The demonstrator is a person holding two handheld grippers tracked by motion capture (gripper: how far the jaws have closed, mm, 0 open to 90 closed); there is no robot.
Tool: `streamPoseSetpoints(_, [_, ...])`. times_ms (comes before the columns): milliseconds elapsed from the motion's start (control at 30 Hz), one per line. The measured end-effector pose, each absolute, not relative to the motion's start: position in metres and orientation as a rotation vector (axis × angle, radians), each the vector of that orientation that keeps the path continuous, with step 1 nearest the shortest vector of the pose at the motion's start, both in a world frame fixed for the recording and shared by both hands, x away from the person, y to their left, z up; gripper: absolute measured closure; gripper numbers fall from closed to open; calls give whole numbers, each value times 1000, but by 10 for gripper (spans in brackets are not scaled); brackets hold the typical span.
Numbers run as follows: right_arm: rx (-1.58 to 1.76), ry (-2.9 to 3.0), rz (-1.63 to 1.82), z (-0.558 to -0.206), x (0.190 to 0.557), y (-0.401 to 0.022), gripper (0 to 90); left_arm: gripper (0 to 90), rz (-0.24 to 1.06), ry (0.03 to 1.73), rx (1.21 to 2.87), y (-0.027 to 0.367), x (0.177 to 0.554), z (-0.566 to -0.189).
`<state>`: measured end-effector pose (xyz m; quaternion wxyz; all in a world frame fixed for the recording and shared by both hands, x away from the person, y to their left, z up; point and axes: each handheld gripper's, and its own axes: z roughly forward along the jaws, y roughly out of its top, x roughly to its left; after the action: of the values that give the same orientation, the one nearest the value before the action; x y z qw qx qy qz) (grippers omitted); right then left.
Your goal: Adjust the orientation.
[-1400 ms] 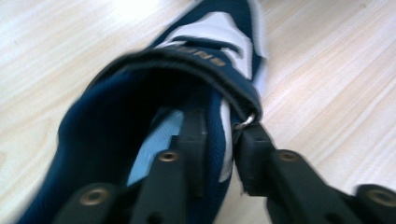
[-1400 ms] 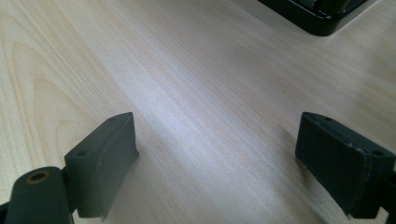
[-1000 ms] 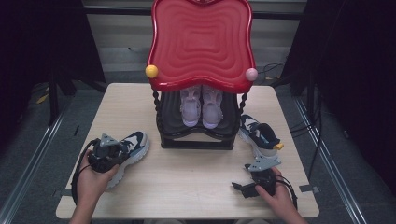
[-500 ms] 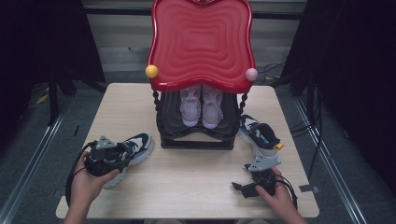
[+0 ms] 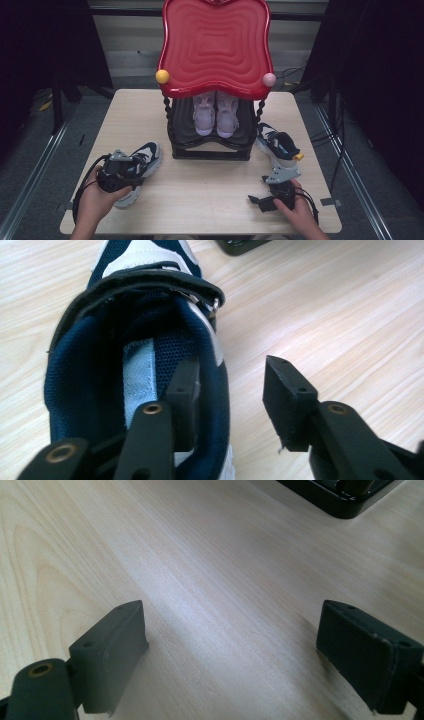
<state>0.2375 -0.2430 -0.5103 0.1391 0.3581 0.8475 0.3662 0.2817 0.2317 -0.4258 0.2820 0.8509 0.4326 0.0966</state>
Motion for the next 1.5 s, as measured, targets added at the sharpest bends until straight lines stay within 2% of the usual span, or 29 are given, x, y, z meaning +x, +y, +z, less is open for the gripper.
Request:
streamPoseSetpoints(100, [1035, 2450, 1060, -510, 238, -243, 118, 777, 267, 1212, 2255, 233, 285, -425])
streamPoseSetpoints(433, [1033, 2451, 1060, -510, 238, -243, 118, 804, 412, 1351, 2135, 219, 302, -426])
streamPoseSetpoints(667, [1036, 2450, 1059, -510, 238, -243, 118, 789, 434, 1357, 2126, 205, 313, -430])
streamPoseSetpoints(800, [1035, 2450, 1059, -510, 238, -243, 118, 697, 404, 1304, 2134, 205, 311, -430])
streamPoseSetpoints(967, [1035, 2450, 1059, -510, 238, -243, 118, 498, 379, 1221, 2180, 209, 305, -422])
streamPoseSetpoints(1100, [1035, 2450, 1059, -510, 238, -243, 118, 349, 413, 1142, 2252, 213, 299, -417])
streamPoseSetpoints(1333, [1036, 2450, 1059, -510, 237, -243, 118, 329, 418, 1094, 2297, 223, 295, -416])
streamPoseSetpoints(1500, [1035, 2450, 1059, -510, 238, -243, 118, 350, 306, 1131, 2307, 221, 292, -419])
